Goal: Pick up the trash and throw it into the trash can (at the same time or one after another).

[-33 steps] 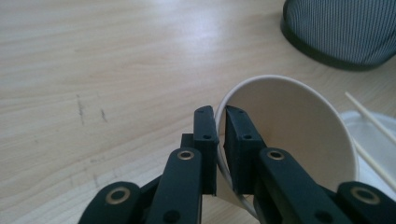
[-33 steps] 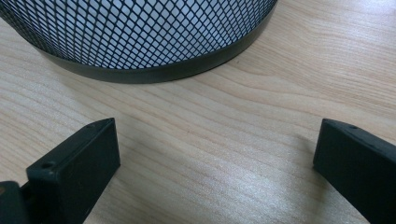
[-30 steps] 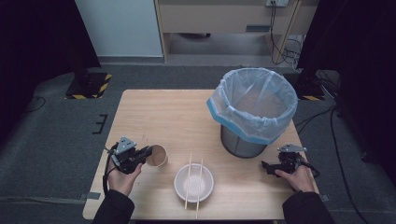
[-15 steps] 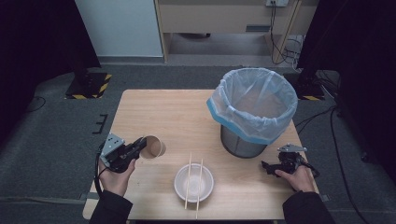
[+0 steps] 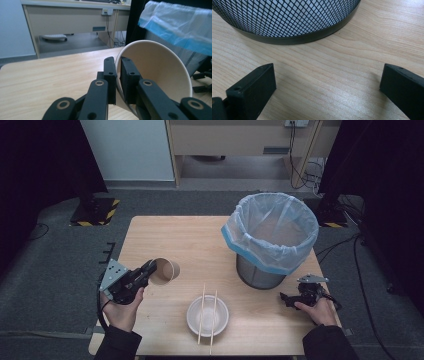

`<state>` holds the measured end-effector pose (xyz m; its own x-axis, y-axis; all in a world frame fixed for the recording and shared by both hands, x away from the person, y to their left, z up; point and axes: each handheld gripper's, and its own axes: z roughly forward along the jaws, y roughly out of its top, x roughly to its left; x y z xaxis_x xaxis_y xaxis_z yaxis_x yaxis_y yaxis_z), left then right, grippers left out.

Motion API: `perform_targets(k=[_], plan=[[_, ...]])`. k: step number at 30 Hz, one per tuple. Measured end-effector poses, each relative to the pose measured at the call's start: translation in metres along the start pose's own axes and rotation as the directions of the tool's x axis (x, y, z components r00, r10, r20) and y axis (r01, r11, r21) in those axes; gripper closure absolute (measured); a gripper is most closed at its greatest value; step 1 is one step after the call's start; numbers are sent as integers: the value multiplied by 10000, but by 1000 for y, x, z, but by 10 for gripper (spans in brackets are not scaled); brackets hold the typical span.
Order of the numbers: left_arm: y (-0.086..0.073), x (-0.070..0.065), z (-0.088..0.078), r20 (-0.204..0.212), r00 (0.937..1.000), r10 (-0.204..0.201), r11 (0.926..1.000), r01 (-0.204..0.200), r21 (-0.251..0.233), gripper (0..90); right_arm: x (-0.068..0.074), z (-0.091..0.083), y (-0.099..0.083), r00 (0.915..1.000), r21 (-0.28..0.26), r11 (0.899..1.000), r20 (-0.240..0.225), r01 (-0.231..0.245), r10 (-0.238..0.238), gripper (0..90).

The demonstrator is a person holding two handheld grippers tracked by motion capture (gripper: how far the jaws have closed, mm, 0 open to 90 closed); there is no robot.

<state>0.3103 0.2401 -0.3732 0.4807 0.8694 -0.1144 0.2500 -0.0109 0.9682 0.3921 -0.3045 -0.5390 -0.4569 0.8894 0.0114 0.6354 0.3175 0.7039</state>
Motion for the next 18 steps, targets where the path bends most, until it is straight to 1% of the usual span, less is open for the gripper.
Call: perform_targets(k=[2, 4, 5, 7, 8, 13, 18], plan=[[5, -2, -1, 77, 10000, 1, 9999, 1, -152, 832, 1, 0, 0, 10000, 12, 10000, -11, -64, 64, 7], [11, -5, -1, 133, 9999, 110, 9994, -105, -326, 832, 0, 0, 0, 10000, 3, 10000, -3, -15, 15, 7], [12, -6, -1, 89, 9998, 186, 9992, -183, -360, 832, 1, 0, 0, 10000, 13, 10000, -10, -66, 66, 7], [17, -9, 0, 156, 9995, 267, 9986, -260, -453, 832, 1, 0, 0, 10000, 12, 10000, -10, -63, 63, 7], [19, -12, 1, 302, 9992, 273, 9983, -257, -519, 833, 1, 0, 0, 10000, 13, 10000, -10, -62, 62, 7], [31, -20, 7, 535, 9972, 529, 9958, -487, -779, 833, 1, 0, 0, 10000, 12, 10000, -9, -63, 63, 7], [43, -28, 14, 689, 9956, 640, 9925, -563, -1083, 834, 1, 0, 0, 10000, 12, 10000, -8, -61, 61, 7]])
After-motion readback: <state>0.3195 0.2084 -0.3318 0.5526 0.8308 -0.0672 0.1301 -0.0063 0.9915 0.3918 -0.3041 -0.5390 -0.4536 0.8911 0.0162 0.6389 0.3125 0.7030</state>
